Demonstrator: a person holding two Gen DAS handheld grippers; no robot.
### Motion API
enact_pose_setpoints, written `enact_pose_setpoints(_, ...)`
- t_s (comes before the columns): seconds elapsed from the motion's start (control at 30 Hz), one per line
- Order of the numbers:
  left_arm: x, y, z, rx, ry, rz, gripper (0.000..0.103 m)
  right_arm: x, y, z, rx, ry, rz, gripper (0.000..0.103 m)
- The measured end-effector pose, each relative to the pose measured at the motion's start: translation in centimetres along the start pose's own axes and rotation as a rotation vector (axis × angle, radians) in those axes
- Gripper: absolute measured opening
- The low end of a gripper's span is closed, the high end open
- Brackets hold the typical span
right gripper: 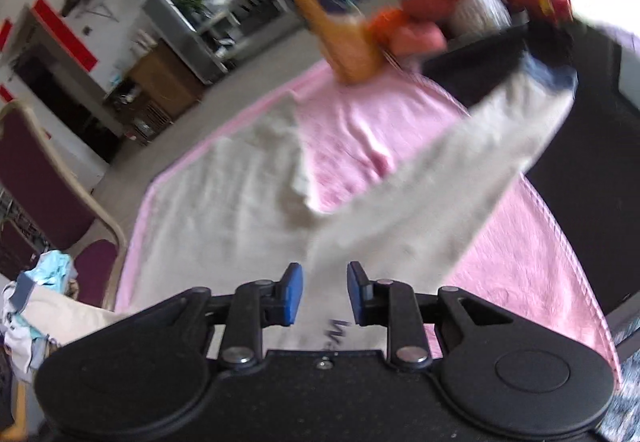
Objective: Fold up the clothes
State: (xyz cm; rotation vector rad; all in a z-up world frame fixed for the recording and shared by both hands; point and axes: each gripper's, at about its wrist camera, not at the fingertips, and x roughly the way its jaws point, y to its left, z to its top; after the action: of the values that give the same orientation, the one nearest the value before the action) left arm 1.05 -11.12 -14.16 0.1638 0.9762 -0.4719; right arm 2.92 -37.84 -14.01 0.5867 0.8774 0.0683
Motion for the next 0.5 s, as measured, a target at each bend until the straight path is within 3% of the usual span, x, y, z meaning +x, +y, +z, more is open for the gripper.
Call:
enact_pose_setpoints(0.1, 3.3, -2.6, -0.7, 0.037, 0.061, -0.02, 0.012, 3.1, -2.4, -1.0, 0.076, 0.053, 0.06, 0.023)
enact_pose_setpoints(0.17, 4.5, -3.8, -1.5, 0.085, 0.09, -0.001, 0.012, 4.9, -2.9, -1.7, 0.085, 0.122, 0.035, 0.022)
enact_pose_setpoints(0.27, 3.9, -4.5, -2.2, 0.129, 0.073, 0.023, 0.01, 6.9, -1.5, -2.4, -0.027, 0.216, 0.015, 0.022)
enact_pose_setpoints(0.37, 3.1, -3.9, -2.6, 0.084, 0.085, 0.003, 0.01, 7.9, -0.7, -3.8, -0.107, 0.298, 0.004, 0.019)
enact_pose_setpoints(0.5, 2.2, -4.4, -3.4, 0.091, 0.078, 0.014, 0.011, 6.2, -1.0, -4.8, -0.124, 0.291, -0.053, 0.019)
